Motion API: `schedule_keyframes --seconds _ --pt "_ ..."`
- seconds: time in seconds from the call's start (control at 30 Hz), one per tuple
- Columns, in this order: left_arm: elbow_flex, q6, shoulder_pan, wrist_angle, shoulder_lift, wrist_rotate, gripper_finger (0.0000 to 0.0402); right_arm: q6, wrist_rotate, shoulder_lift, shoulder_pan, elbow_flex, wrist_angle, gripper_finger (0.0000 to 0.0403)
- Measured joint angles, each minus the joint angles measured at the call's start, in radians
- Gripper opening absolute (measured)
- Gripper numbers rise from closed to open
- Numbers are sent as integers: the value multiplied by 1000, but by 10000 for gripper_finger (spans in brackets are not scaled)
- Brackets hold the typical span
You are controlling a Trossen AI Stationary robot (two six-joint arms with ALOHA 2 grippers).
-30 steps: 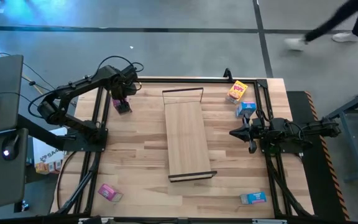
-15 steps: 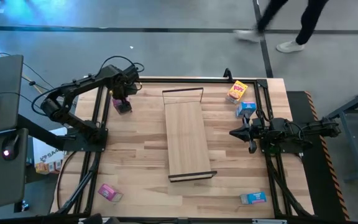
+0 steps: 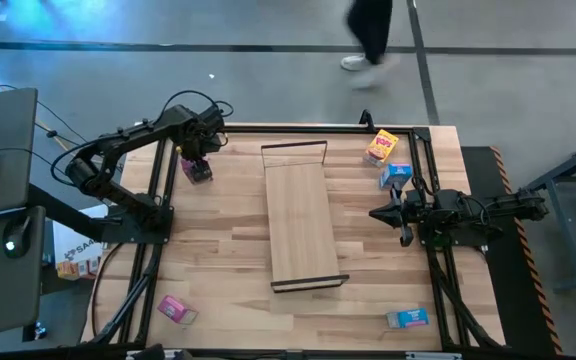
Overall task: Stack cereal on shelf
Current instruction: Put the top purple cereal box on the shelf
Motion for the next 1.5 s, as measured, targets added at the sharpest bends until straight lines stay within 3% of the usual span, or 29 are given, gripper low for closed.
schedule_keyframes --seconds 0.37,0.53,0.7,0.87,1.0,1.17,1.27,1.5 --pt "29 -9 -15 -62 0 5 167 0 0 0 0 0 0 0" --pt "149 -55 -15 -173 -1 23 162 0 0 0 0 0 0 0" --pt "307 -185 -52 -250 -25 124 162 0 0 0 0 0 0 0" --pt "413 -218 -234 -369 -33 138 161 0 0 0 0 0 0 0" --pt "461 -183 -444 -331 -27 133 157 0 0 0 0 0 0 0" --pt "518 -66 -649 -188 19 -56 157 0 0 0 0 0 0 0" --pt "543 73 -724 -75 49 -117 157 0 0 0 0 0 0 0" --pt "546 328 -777 132 154 -128 156 0 0 0 0 0 0 0"
